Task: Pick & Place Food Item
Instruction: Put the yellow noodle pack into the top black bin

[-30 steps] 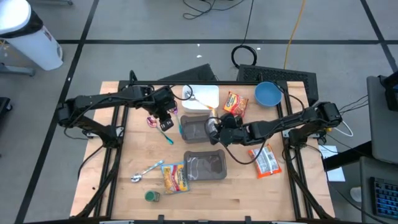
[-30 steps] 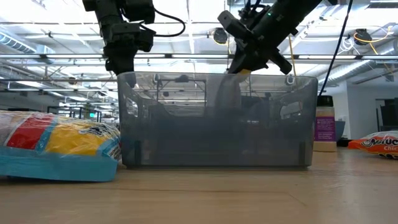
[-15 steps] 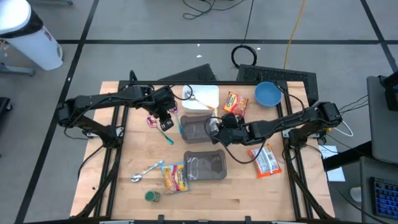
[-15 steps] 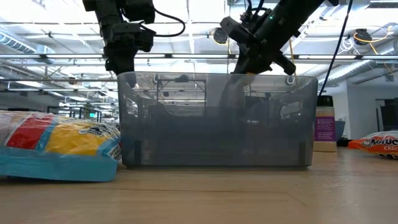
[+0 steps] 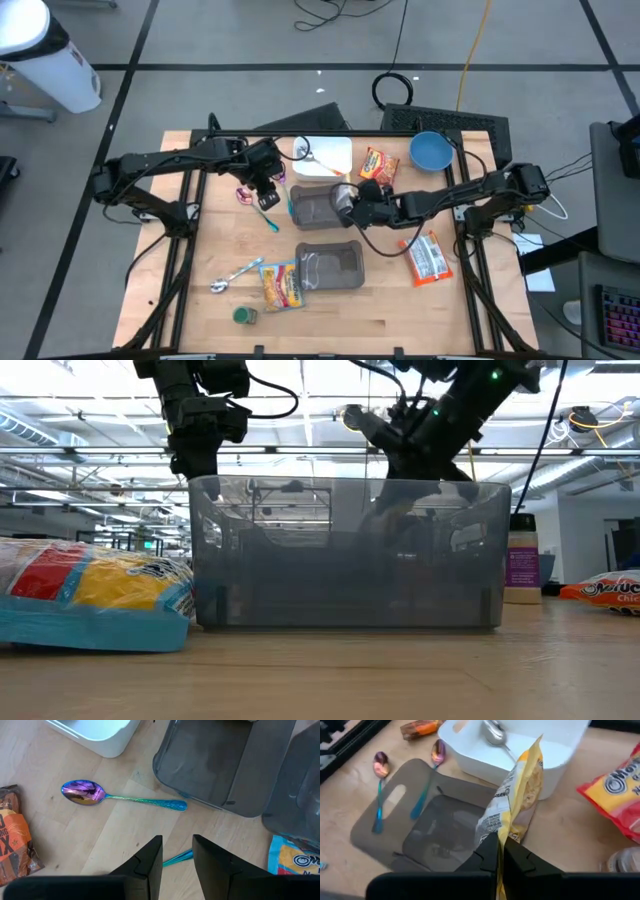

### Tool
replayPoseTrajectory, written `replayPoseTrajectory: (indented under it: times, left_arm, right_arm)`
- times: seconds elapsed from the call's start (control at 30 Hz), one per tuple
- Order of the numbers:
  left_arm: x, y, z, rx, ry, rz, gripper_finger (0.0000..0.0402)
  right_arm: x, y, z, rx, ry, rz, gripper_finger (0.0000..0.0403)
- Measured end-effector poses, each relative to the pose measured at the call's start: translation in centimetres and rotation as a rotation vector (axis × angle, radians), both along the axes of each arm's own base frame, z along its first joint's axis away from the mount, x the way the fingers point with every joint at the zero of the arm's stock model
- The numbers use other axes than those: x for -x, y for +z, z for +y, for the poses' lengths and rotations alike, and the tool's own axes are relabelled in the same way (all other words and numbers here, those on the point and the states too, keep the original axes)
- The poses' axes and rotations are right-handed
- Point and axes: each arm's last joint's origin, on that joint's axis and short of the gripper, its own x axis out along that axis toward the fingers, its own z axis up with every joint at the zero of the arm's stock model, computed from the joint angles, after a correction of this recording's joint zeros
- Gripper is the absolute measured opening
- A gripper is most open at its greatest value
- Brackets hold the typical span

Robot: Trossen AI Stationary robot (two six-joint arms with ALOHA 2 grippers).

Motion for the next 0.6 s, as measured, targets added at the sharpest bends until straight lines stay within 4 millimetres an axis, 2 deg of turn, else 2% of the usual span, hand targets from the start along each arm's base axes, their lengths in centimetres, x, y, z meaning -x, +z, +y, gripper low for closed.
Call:
replayPoseTrajectory:
  times: [0.6]
  left_arm:
    - [0.00, 0.00, 0.00, 0.000, 0.000, 0.000, 0.0113]
  right_arm:
    - [0.03, -0.20, 0.01, -0.007, -0.001, -0.009, 0.0000]
